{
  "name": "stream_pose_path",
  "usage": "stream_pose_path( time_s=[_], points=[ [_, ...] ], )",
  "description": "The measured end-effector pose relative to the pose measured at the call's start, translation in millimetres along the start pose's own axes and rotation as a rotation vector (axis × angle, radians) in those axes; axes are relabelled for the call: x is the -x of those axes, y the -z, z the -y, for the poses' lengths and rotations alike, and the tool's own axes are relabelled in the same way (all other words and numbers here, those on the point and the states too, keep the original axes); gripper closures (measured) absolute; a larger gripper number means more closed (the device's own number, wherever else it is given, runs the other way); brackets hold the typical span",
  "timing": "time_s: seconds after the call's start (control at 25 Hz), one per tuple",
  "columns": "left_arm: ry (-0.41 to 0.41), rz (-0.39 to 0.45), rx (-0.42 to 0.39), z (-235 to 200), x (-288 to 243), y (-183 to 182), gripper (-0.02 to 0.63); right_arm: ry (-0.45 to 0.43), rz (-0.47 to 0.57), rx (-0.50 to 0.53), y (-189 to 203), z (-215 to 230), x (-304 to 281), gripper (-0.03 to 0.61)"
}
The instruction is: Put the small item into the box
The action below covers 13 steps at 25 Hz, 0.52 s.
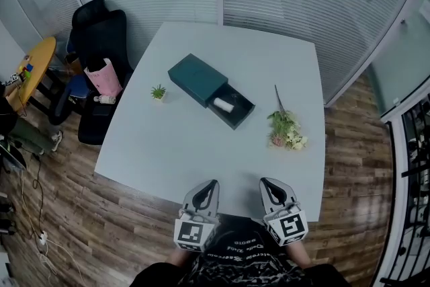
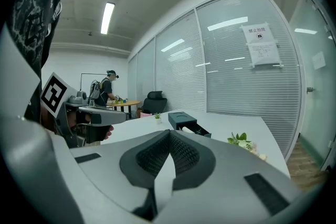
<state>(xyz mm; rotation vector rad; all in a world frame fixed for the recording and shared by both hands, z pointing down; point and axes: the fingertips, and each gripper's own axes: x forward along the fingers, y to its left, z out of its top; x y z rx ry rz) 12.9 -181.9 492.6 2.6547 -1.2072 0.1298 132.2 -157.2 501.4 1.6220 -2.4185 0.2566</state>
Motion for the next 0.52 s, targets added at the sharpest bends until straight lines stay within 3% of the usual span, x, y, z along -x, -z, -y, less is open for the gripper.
stream_pose_path(
  time_s=[0.16,0.32,0.52],
  points=[
    [0.006,0.003,-0.012,-0.4,-2.2,-2.0,0.594,0.008,0.009,0.039,-8.4,-2.3,-2.4,0.571],
    [-0.017,-0.022,-0.018,-10.2,-3.3,3.6,0.594,0.0,0.147,0.102,-28.2,-4.6,-10.2,0.571],
    [-0.025,-0.022,-0.025,-14.6,-5.5,3.8,0.594,0.021,0.146,0.101,-26.5,2.5,-11.5,0.571]
  ],
)
